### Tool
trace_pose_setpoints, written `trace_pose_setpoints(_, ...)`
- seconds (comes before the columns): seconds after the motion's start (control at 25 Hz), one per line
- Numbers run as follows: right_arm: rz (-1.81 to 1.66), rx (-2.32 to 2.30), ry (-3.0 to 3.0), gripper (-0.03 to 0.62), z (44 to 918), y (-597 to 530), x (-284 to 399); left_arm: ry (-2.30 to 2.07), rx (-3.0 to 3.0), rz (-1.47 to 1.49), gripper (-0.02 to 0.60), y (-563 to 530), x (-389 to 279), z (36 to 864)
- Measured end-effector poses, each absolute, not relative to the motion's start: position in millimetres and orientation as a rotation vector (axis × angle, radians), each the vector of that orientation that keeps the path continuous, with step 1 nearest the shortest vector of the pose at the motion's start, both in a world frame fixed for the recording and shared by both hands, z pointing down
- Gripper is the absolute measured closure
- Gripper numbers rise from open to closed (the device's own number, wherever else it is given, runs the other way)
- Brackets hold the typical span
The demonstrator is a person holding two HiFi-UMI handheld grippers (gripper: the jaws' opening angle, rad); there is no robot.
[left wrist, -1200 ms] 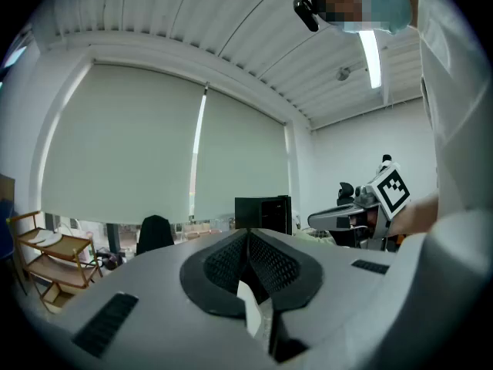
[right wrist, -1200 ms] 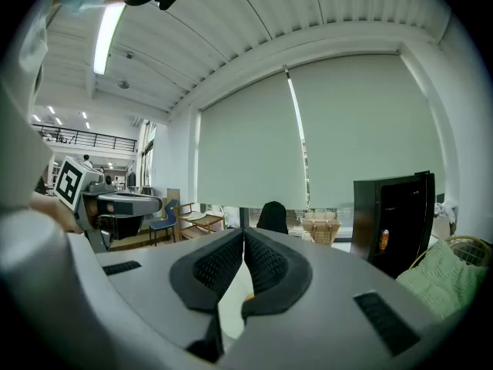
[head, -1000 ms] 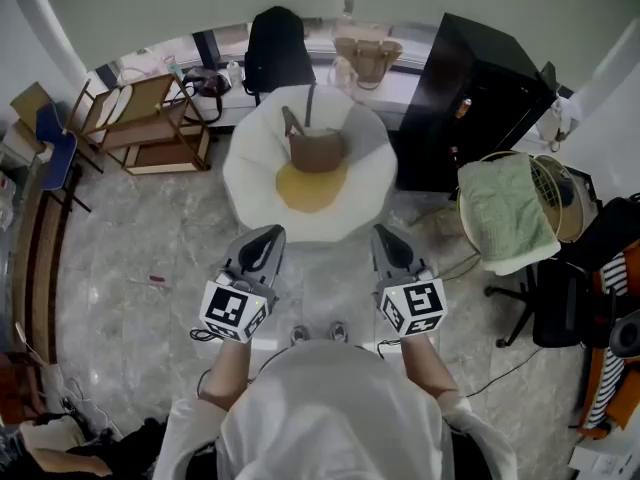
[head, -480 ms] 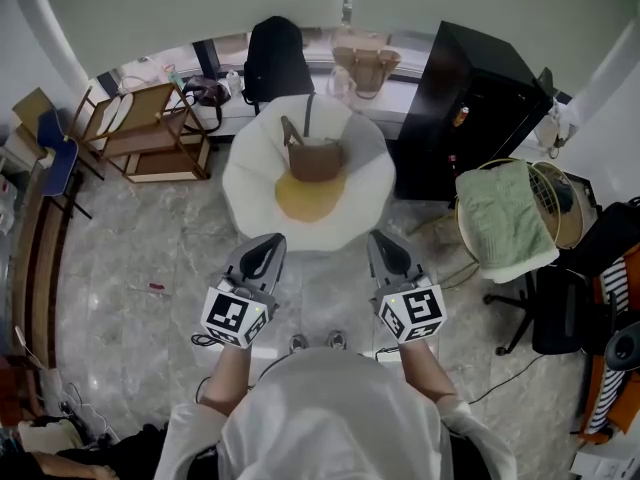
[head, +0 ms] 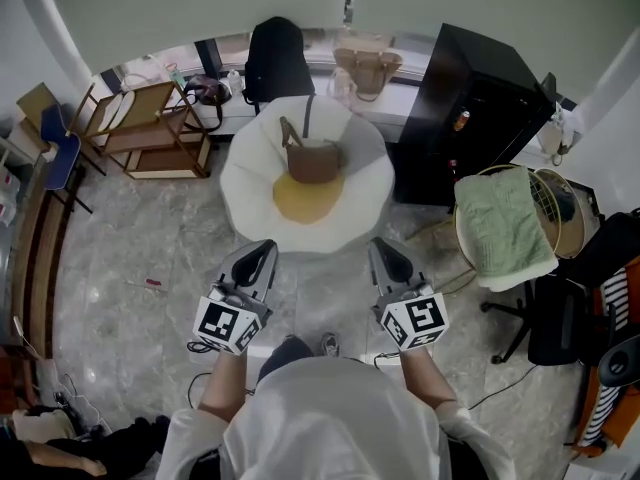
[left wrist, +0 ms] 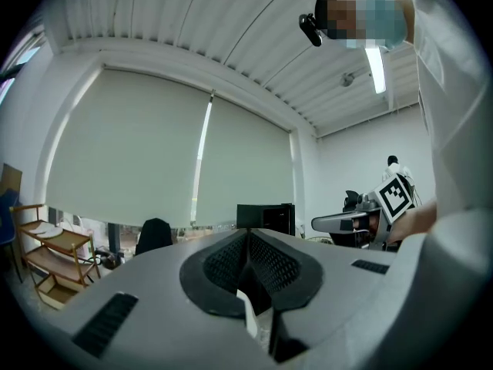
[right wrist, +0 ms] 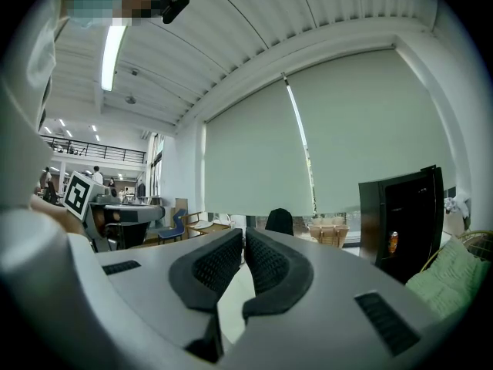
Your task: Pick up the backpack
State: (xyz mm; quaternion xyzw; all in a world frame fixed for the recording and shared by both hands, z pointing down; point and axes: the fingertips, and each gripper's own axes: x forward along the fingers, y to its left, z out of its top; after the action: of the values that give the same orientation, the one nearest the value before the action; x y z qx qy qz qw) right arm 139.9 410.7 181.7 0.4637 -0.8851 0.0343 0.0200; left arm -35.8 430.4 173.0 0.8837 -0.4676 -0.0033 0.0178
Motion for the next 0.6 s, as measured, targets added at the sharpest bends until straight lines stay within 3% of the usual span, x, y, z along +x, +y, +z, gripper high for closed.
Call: trace_pose_setpoints(0.6, 0.127, 1.362, -2.743, 0.560, 200, 366, 112, -1.436, 2.741, -0.011, 0.545, 387, -46, 188)
